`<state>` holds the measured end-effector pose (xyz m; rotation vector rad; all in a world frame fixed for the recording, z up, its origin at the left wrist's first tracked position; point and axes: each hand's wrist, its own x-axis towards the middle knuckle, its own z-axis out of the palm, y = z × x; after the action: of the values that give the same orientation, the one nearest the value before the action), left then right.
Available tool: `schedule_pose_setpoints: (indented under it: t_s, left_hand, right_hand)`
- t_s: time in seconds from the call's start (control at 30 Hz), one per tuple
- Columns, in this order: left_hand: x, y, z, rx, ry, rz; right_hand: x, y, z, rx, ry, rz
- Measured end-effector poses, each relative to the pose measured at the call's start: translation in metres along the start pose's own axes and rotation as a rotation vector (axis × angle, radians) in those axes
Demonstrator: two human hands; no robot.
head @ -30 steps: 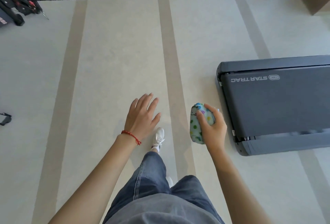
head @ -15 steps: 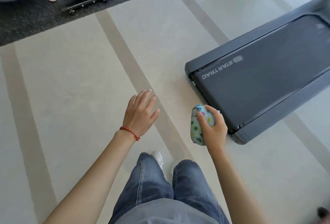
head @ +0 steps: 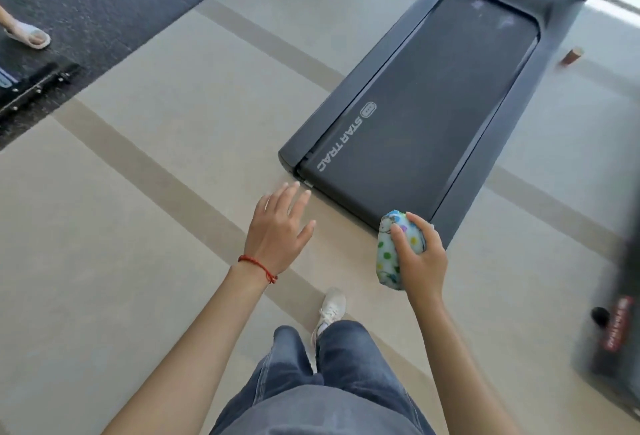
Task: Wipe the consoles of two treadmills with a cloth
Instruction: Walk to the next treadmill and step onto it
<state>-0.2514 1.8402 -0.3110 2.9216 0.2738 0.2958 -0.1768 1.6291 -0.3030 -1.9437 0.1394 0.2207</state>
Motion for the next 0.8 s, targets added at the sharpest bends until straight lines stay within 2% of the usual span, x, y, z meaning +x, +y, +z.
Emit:
schedule_pose_setpoints:
  t_s: [0.17,0.37,0.8]
  left_hand:
    - [0.069,0.012,0.014,-0.034,-0.053,0.066]
    - [0.145,0.026,0.025,-0.051,-0.043,0.165]
    - [0.350,0.001,0.056,-0.061,-0.075,0.363]
  right_hand:
    - [0.055,-0.011,-0.010,0.020,0.081,0.027]
    - [0.110,-0.023,-0.016,0.017,0.159,0.051]
    - [0.257,-0.077,0.012,0.096,0.398,0.102]
